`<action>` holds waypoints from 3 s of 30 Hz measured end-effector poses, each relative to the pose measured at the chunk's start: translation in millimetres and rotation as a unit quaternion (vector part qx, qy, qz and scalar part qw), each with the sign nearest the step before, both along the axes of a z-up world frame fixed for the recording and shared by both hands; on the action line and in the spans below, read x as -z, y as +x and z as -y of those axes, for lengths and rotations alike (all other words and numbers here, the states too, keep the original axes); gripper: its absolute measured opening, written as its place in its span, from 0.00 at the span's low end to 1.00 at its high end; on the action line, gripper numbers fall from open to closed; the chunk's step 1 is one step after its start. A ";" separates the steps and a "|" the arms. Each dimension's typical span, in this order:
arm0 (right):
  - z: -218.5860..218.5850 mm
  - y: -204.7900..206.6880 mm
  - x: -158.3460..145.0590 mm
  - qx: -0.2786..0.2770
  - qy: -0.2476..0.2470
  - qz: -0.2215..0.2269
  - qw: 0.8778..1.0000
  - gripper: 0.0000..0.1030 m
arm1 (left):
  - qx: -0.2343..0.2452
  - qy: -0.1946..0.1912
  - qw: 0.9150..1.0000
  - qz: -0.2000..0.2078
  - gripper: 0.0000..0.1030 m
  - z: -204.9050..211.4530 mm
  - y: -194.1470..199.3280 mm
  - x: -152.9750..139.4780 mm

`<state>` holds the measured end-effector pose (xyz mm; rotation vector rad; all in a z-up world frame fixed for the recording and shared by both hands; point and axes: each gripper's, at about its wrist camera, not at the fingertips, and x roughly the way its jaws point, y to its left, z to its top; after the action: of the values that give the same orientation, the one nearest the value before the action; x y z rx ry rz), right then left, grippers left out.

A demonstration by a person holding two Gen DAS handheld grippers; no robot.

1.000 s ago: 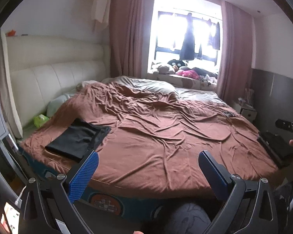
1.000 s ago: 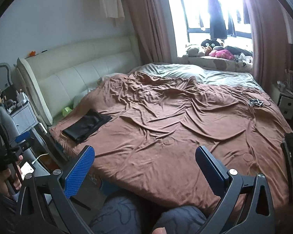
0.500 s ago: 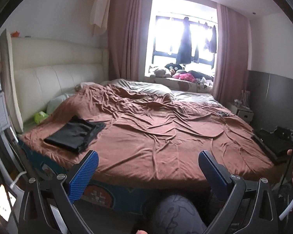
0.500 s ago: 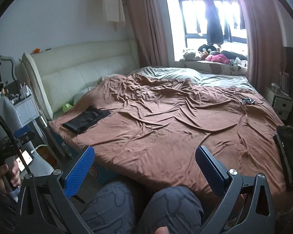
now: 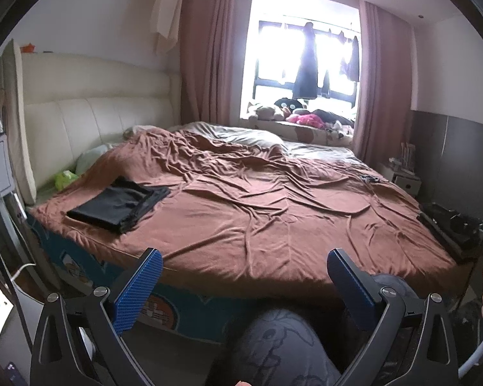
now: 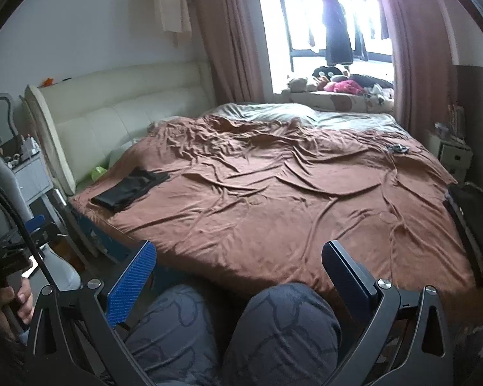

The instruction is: Fold small clothes

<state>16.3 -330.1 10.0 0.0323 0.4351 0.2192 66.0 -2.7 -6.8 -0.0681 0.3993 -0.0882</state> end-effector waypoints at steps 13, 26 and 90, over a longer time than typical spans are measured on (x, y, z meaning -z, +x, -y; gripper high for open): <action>-17.7 10.7 2.9 0.008 -0.007 -0.013 1.000 1.00 | -0.002 -0.003 1.000 -0.017 1.00 -3.7 7.6 9.9; -21.9 8.2 7.2 0.026 -0.011 -0.011 1.000 1.00 | -0.023 -0.011 1.000 -0.015 1.00 -13.7 4.5 9.0; -19.0 -25.9 10.6 0.026 0.000 -0.006 1.000 1.00 | -0.032 0.008 0.999 0.022 1.00 -13.0 -49.9 -2.7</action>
<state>-9.6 -311.1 -0.6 0.0449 0.4459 0.1677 16.2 10.3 -4.1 -0.0637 0.3538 -0.0233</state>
